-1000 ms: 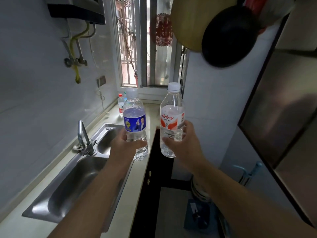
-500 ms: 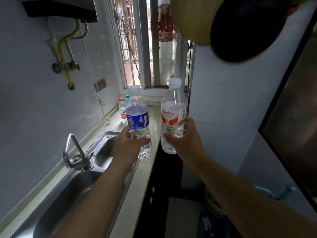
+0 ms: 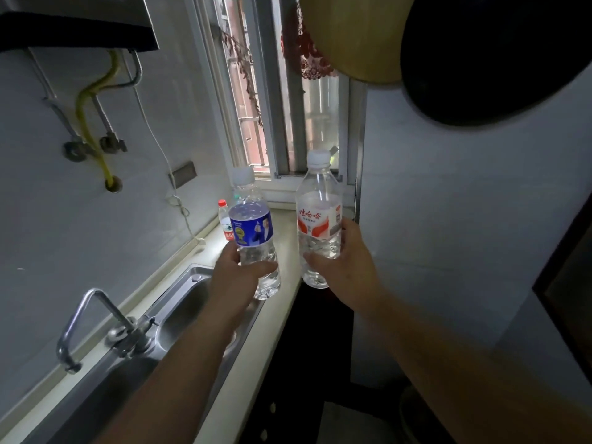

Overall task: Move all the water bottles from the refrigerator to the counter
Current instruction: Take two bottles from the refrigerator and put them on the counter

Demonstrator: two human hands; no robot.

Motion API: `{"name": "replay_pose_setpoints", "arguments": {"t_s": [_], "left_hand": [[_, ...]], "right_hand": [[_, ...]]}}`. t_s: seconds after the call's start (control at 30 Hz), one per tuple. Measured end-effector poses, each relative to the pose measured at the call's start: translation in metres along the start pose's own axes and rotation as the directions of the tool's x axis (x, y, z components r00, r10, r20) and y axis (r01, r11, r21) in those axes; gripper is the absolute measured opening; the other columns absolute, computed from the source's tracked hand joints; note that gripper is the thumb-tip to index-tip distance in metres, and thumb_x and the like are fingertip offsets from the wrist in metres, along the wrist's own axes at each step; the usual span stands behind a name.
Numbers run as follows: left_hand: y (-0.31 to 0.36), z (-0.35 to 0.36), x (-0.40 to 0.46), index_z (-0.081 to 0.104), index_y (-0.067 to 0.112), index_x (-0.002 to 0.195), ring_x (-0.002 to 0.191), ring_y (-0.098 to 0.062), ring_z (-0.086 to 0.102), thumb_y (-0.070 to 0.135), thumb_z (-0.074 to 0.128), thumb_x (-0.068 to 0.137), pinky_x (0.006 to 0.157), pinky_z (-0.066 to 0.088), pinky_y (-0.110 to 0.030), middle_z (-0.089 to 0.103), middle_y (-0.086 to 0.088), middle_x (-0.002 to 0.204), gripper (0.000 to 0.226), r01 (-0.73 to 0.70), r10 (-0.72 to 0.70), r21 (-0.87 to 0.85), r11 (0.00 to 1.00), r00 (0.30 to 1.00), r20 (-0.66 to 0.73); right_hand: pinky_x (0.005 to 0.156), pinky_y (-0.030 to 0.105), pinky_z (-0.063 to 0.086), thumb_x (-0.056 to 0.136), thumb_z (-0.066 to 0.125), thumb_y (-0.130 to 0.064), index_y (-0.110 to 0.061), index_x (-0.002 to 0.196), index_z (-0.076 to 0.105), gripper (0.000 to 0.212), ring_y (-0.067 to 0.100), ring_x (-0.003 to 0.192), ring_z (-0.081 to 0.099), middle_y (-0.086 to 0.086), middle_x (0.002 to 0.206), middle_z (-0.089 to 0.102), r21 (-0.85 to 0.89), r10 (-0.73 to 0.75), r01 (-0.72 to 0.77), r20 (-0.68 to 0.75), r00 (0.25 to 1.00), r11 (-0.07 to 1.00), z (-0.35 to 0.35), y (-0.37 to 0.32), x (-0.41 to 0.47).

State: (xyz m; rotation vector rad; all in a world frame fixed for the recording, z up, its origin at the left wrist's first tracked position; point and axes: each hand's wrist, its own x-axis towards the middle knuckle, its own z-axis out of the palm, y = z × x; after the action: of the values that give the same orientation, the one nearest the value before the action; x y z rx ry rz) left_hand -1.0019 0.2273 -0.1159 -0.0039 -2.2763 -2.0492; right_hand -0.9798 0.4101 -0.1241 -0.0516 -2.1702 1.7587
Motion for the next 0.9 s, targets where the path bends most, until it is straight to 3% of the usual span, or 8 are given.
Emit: {"name": "replay_pose_setpoints", "arguments": {"t_s": [0.1,0.27,0.33,0.4,0.47,0.57,0.73,0.9], "left_hand": [[-0.002,0.007,0.015,0.064,0.028,0.112,0.088,-0.011,0.071,0.002,0.078,0.07,0.069,0.049,-0.025,0.074,0.009,0.099,0.051,-0.012,0.012,0.022,1.0,1.0,-0.012],[-0.006,0.007,0.046,0.063,0.026,0.112,0.088,-0.008,0.069,0.002,0.081,0.068,0.069,0.049,-0.022,0.073,0.009,0.101,0.053,-0.021,0.025,0.066,0.998,0.998,-0.065],[-0.009,0.003,0.061,0.062,0.021,0.113,0.079,0.0,0.069,-0.002,0.079,0.069,0.061,0.049,-0.012,0.072,0.008,0.098,0.053,-0.018,0.024,0.073,0.997,0.996,-0.081],[-0.013,-0.001,0.078,0.06,0.021,0.113,0.071,0.007,0.066,-0.003,0.078,0.072,0.053,0.044,-0.005,0.069,0.012,0.095,0.051,-0.015,0.023,0.083,0.996,0.995,-0.096],[-0.02,-0.006,0.098,0.059,0.023,0.116,0.076,0.005,0.065,0.001,0.079,0.073,0.053,0.043,-0.005,0.068,0.015,0.096,0.052,-0.016,0.028,0.104,0.994,0.994,-0.108],[-0.033,-0.015,0.132,0.059,0.022,0.119,0.087,-0.004,0.065,0.006,0.081,0.072,0.059,0.046,-0.012,0.069,0.009,0.103,0.054,-0.003,0.021,0.132,0.991,0.991,-0.135],[-0.059,-0.032,0.196,0.056,0.029,0.119,0.104,-0.019,0.065,0.028,0.086,0.063,0.09,0.052,-0.041,0.068,0.006,0.116,0.064,0.022,0.007,0.17,0.985,0.985,-0.171],[-0.084,-0.053,0.251,0.056,0.036,0.115,0.101,-0.015,0.065,0.034,0.087,0.059,0.091,0.051,-0.041,0.069,0.012,0.111,0.063,0.069,-0.036,0.153,0.986,0.977,-0.209]], "right_hand": [[0.085,0.022,0.051,0.074,0.082,-0.027,-0.033,0.125,0.043,0.064,0.007,0.103,0.061,-0.015,0.118,0.06,0.019,0.015,-0.016,0.024,1.0,1.0,-0.002,0.01,0.022],[0.067,0.005,0.045,0.075,0.081,-0.017,-0.034,0.117,0.044,0.059,-0.01,0.09,0.06,-0.019,0.104,0.06,0.03,-0.029,0.028,0.039,0.999,0.999,0.007,0.016,0.056],[0.063,0.001,0.043,0.075,0.081,-0.016,-0.033,0.115,0.042,0.058,-0.021,0.083,0.056,-0.021,0.099,0.058,0.033,-0.038,0.036,0.053,0.998,0.999,0.017,0.022,0.071],[0.066,0.005,0.045,0.073,0.082,-0.02,-0.035,0.114,0.041,0.06,-0.016,0.086,0.058,-0.02,0.102,0.058,0.018,-0.023,0.021,0.073,0.997,1.0,0.028,0.028,0.087],[0.077,0.016,0.049,0.07,0.083,-0.025,-0.042,0.11,0.041,0.06,-0.003,0.095,0.06,-0.016,0.109,0.06,0.002,-0.015,0.015,0.077,0.997,1.0,0.04,0.037,0.106],[0.082,0.022,0.05,0.069,0.084,-0.026,-0.04,0.115,0.044,0.063,0.003,0.099,0.061,-0.015,0.112,0.061,-0.007,-0.003,0.003,0.106,0.994,1.0,0.062,0.053,0.134],[0.085,0.026,0.054,0.065,0.085,-0.037,-0.031,0.126,0.047,0.072,0.004,0.099,0.064,-0.015,0.113,0.064,-0.065,0.003,0.006,0.142,0.99,0.998,0.104,0.078,0.188],[0.083,0.017,0.053,0.069,0.087,-0.025,-0.022,0.126,0.049,0.068,0.006,0.1,0.063,-0.012,0.113,0.063,-0.119,-0.015,0.034,0.155,0.988,0.992,0.145,0.091,0.231]]}}
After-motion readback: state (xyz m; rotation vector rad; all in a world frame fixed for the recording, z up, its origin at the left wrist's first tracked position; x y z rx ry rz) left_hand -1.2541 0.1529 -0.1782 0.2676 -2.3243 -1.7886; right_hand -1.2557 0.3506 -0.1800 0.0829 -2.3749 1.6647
